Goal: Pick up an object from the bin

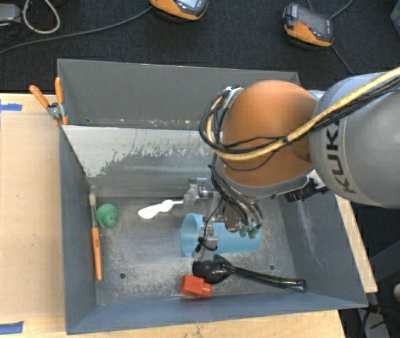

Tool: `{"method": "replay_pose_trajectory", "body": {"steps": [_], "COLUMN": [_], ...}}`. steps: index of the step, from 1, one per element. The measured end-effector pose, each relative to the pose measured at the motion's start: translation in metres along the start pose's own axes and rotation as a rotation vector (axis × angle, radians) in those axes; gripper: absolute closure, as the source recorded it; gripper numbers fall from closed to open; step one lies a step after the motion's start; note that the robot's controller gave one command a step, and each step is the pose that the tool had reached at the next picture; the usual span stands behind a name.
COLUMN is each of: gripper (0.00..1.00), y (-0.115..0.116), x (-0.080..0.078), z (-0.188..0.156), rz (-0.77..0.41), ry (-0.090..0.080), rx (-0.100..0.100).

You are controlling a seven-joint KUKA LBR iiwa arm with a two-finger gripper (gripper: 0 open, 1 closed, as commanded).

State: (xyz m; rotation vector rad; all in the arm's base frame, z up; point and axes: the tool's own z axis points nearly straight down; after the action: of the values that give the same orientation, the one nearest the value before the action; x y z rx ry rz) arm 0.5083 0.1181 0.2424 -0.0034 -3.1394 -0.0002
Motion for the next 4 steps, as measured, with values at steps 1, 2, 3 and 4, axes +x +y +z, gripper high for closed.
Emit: {"method": "replay_pose_trajectory", "body": {"steps": [1, 2, 3, 4], "gripper": [0.00, 0.00, 0.00, 0.00], "y": [-0.089, -0.086, -0.115, -0.130], "x": [0.005, -0.019, -0.004, -0.002], "z": [0.136, 0.086, 0.144, 0.172], "rz": [0.020, -0.057, -0.033, -0.156], "ry": [-0.014, -0.008, -0.030, -0.027], "rx": [-0.004, -0.003, -0.003, -0.008]}}
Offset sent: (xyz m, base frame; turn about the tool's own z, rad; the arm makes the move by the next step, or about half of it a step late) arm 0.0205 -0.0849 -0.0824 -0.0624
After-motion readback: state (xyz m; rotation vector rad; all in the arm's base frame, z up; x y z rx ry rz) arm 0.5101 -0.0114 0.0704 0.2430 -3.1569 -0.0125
